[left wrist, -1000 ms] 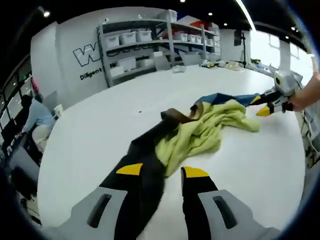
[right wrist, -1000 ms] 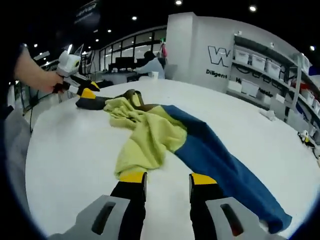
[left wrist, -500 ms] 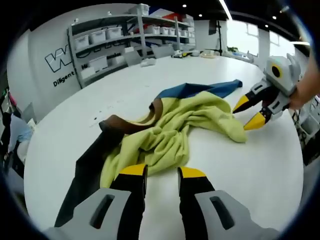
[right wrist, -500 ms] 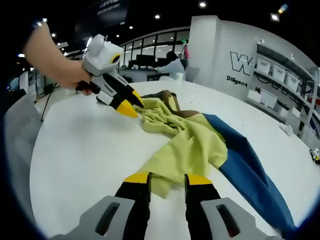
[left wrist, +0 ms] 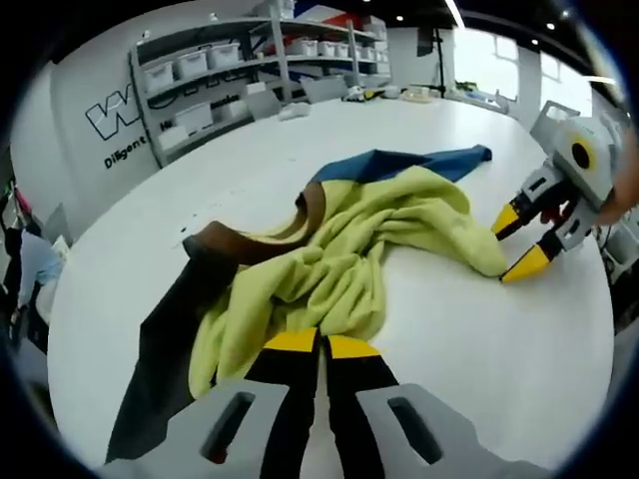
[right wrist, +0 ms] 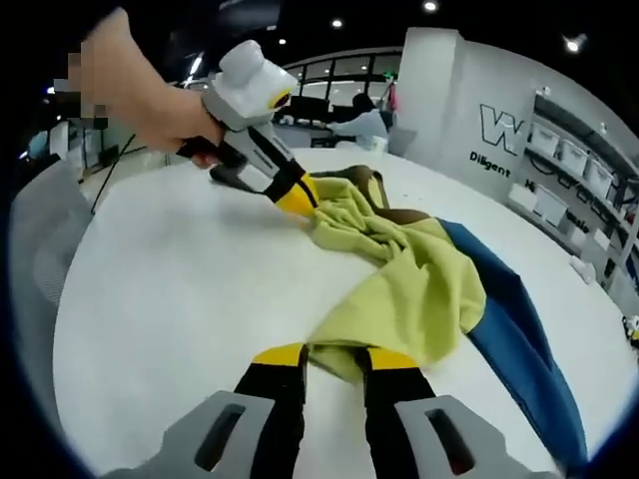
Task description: Fold the garment on the visible template until the final outline fits inside the template.
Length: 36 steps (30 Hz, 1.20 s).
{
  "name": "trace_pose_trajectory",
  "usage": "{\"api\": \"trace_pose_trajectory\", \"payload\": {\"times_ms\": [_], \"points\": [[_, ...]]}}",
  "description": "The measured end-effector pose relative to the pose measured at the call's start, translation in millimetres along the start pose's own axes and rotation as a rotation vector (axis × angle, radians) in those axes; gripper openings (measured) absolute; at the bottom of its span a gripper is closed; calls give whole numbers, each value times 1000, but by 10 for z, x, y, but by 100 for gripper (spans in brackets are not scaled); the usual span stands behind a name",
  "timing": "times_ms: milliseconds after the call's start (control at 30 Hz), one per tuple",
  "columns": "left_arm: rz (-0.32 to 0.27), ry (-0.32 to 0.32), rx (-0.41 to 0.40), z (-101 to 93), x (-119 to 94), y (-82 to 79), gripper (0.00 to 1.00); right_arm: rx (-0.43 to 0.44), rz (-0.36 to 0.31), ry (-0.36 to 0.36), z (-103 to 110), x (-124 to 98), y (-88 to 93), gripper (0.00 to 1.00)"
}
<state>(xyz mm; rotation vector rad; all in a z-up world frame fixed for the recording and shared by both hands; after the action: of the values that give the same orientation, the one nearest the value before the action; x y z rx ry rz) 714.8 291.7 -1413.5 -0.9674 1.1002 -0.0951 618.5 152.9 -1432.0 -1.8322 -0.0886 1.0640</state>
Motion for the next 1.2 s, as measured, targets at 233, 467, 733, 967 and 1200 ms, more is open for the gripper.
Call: {"api": "trace_pose_trajectory", "payload": {"times_ms": [233,467,733,967,1200], "points": [[-19,11,-20,41,-144,-75,0,-31,-64,-45,72,-166,-189,0],[-35,10,-45,52,-341,-123,0,-40,-192,-102,170,-523,-575,0],[-44,13,-63,-56,-581,-60,1,23,-293,-153,225,-928,-835,0],[-60,10,-169,-234,-748,220,21,87,-311,-132,153,-1098,-776,0],[29,31,-214,-497,-669,632,21,128,-249,1,-134,-1093,-491,0]]}}
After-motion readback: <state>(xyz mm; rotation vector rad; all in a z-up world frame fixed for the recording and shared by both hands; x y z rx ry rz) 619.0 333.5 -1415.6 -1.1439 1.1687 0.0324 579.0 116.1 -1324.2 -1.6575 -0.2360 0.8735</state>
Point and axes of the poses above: the point that each gripper's makers call its tool centre point, and the gripper's own axes: x roughly forward along the fingers, z roughly to its left, y roughly out of its underside, the point moved 2 cm from there along -x, roughly backward along the fingers, and after that the axes turned 4 degrees about z, right-handed, at the moved point
